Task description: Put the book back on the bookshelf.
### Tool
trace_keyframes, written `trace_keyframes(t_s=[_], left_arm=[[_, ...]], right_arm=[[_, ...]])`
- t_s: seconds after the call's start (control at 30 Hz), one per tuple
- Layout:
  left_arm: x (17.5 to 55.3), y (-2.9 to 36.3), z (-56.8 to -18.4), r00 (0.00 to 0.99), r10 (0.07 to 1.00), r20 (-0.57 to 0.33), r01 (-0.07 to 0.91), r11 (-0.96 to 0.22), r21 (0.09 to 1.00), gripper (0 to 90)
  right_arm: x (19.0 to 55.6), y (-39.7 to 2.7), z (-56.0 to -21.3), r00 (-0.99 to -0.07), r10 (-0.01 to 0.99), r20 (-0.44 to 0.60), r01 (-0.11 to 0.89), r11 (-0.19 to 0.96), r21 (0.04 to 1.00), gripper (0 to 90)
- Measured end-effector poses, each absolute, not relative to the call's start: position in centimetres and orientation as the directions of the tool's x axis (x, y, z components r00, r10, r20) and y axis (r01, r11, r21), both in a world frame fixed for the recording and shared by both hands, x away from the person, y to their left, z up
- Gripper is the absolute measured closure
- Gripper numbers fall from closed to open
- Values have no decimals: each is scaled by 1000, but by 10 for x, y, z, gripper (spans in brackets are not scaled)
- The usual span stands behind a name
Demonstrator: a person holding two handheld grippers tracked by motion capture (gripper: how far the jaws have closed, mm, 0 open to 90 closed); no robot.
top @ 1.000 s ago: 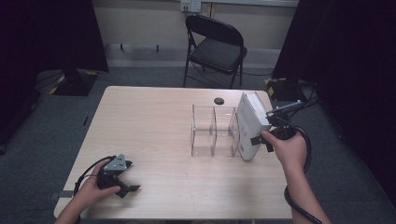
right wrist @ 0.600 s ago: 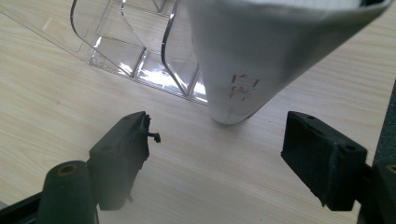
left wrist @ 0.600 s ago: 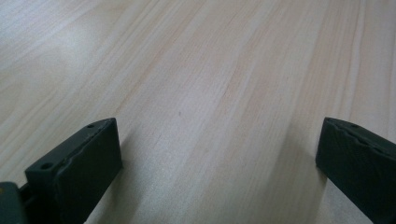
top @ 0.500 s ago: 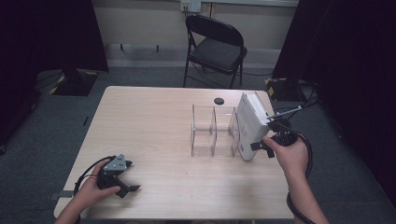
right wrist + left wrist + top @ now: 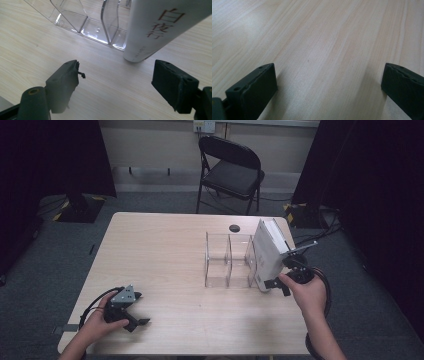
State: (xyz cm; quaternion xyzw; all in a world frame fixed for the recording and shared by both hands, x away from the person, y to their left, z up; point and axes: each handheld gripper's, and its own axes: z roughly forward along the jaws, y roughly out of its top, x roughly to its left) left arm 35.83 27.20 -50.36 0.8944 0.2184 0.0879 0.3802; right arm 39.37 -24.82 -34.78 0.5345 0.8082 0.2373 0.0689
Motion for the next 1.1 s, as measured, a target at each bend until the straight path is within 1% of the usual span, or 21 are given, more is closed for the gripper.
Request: trace_keyframes(t_s=[0.37,0.97,1.1], left_arm=[[358,272,-504,889,458,-12,326,-614,719,0],[358,272,-504,889,458,-13,327,-614,718,0],[358,272,-504,889,459,-13,327,-614,718,0]], right_arm=[[389,-236,-355,-464,873,149,817,357,454,183],[383,-227,-369,-486,855,179,811,365,458,167],[383,-226,-374,-503,845,183,804,380,457,168]])
